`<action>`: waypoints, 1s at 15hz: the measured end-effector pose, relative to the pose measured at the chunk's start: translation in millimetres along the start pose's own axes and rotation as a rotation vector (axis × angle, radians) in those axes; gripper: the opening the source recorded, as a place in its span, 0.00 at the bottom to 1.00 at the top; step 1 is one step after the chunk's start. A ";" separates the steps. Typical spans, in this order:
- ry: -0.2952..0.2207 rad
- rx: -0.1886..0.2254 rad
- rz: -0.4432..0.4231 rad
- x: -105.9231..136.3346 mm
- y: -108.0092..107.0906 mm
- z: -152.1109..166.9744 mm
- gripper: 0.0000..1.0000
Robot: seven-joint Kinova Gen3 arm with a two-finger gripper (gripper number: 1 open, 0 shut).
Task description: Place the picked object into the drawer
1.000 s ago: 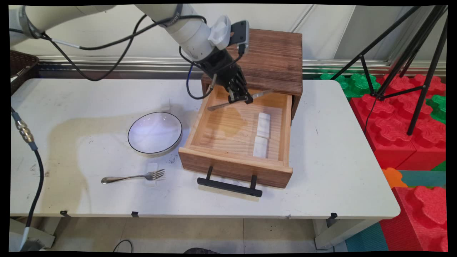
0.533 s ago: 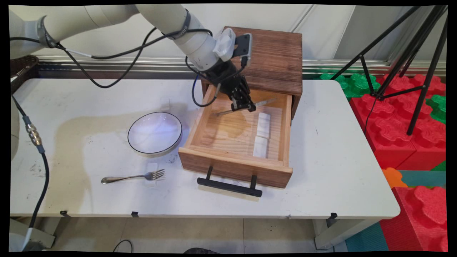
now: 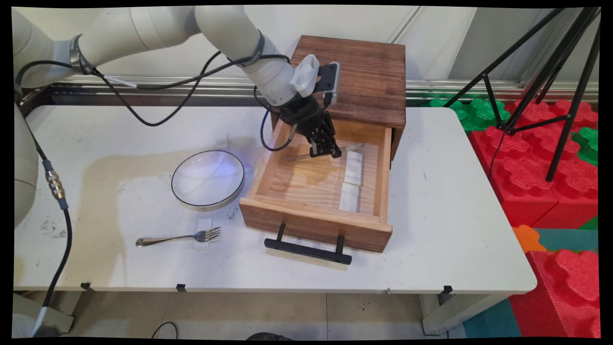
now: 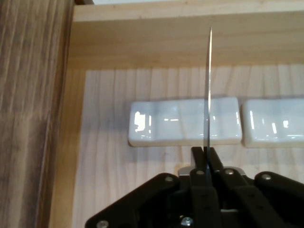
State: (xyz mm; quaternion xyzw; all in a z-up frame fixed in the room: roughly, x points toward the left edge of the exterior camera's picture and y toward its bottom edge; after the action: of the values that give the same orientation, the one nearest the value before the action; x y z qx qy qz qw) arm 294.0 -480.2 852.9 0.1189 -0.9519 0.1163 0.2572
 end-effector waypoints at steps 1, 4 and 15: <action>-0.003 -0.001 0.006 -1.4 -1.3 3.9 0.00; -0.011 -0.005 0.019 -3.6 -3.8 12.4 0.00; -0.041 -0.011 0.035 -9.9 -8.8 36.6 0.00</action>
State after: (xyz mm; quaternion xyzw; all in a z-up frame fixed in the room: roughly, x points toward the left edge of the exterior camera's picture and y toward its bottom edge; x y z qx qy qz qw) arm 287.9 -497.1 818.4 0.1031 -0.9596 0.1132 0.2362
